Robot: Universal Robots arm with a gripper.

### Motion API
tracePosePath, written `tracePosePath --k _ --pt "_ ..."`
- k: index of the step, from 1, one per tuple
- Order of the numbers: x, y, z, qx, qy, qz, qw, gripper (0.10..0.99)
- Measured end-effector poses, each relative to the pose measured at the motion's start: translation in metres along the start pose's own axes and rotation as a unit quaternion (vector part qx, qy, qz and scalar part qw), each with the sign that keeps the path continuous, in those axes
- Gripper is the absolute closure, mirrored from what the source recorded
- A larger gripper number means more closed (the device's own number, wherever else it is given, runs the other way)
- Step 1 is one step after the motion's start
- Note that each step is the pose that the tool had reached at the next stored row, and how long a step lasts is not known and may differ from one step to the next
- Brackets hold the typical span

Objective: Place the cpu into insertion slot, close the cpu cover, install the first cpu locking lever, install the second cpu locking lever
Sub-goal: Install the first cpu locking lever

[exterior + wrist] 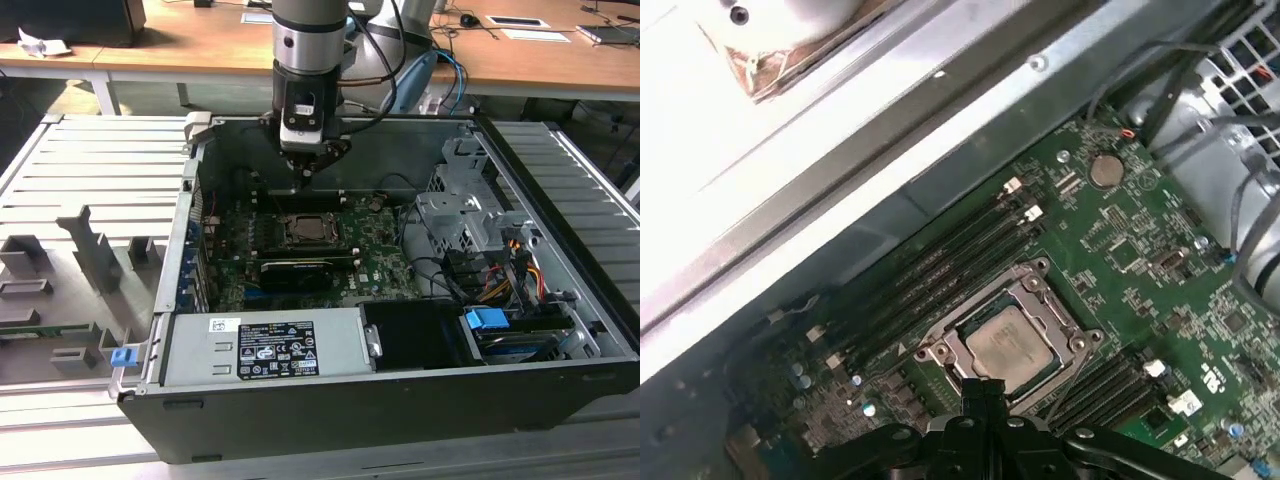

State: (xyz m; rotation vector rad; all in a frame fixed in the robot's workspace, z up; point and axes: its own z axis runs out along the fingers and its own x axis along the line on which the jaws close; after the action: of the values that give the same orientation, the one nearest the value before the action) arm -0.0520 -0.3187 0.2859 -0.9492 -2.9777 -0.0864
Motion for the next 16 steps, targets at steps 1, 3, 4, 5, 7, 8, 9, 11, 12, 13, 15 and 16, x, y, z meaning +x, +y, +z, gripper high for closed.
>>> tracePosePath --k 1,3,4,5,7,8,9,11,12,13,15,16 --pt "0.0 0.0 0.0004 0.0004 0.0006 -0.012 0.9999 0.98" --pt "-0.0001 -0.0001 0.0023 0.0013 0.002 -0.036 0.9994 0.98" --pt "-0.0001 -0.0002 0.003 0.0019 0.0027 -0.052 0.9986 0.98" --pt "-0.0001 -0.0002 0.0032 0.0023 0.0033 -0.064 0.998 0.98" --pt "-0.0001 -0.0002 0.0036 0.0029 0.0043 -0.084 0.9964 0.98" --pt "-0.0001 -0.0002 0.0037 0.0031 0.0046 -0.092 0.9957 0.98" --pt "-0.0001 -0.0002 0.0039 0.0035 0.0051 -0.102 0.9948 0.98" --pt "-0.0001 -0.0002 0.0042 0.0041 0.0061 -0.122 0.9925 0.98" --pt "-0.0001 -0.0002 0.0045 0.0043 0.0065 -0.131 0.9914 0.98" --pt "-0.0001 -0.0002 0.0048 0.0048 0.0072 -0.146 0.9892 0.98" --pt "-0.0002 -0.0003 0.0055 0.0056 0.0085 -0.174 0.9847 0.98" --pt "-0.0002 -0.0003 0.0056 0.006 0.009 -0.184 0.9829 0.98"
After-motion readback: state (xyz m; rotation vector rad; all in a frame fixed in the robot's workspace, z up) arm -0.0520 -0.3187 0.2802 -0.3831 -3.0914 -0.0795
